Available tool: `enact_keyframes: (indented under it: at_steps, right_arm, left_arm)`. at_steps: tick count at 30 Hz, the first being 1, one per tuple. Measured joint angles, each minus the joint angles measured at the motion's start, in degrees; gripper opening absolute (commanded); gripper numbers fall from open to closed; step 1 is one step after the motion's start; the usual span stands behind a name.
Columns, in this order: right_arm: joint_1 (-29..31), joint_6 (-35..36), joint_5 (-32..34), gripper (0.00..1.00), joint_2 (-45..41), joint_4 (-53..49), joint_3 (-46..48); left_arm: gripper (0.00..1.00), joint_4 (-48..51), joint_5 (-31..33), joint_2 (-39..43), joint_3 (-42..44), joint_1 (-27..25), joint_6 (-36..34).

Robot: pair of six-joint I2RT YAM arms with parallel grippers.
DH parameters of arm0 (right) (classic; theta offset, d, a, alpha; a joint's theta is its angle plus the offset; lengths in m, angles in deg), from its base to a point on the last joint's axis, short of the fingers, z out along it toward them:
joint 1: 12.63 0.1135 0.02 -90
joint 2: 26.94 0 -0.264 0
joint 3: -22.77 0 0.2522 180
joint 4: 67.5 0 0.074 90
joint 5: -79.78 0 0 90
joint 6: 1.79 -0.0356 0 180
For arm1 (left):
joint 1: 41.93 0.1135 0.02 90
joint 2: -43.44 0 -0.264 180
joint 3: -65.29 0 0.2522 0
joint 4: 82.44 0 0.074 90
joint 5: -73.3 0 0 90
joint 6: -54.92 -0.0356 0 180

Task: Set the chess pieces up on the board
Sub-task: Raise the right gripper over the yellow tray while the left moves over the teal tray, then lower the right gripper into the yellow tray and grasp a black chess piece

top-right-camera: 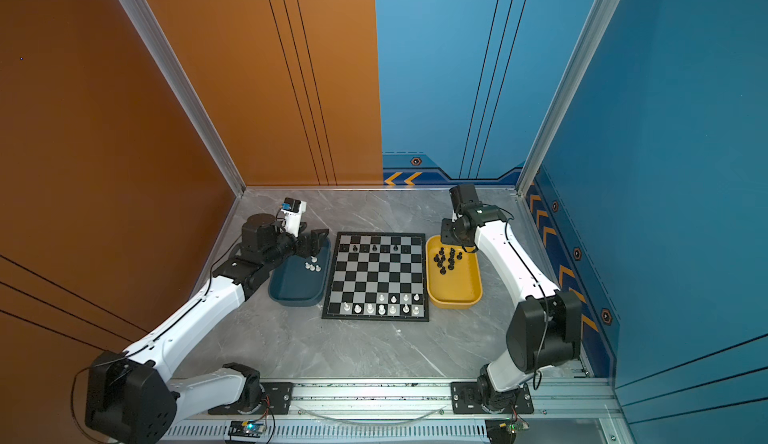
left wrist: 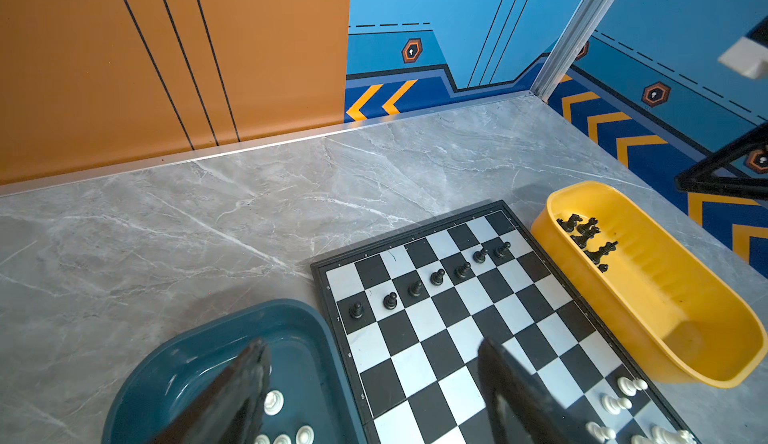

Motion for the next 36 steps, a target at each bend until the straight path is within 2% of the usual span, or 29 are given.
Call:
enact_keyframes:
  at_steps: [6, 30, 36]
  right_arm:
    - [0.3, 0.1, -0.1, 0.36, 4.5, -0.7, -2.1]
    - [-1.3, 0.2, 0.2, 0.36, 4.8, -2.1, -1.0]
    - [-1.5, 0.2, 0.2, 0.33, 8.0, -2.0, -3.0]
  left_arm:
    - [0.8, -0.5, 0.0, -1.1, -0.7, -0.9, 0.0]
    - [0.78, -0.6, 0.0, -5.3, -4.6, -3.5, 0.0]
    - [0.78, -0.6, 0.1, -5.3, -4.6, -3.8, -0.1]
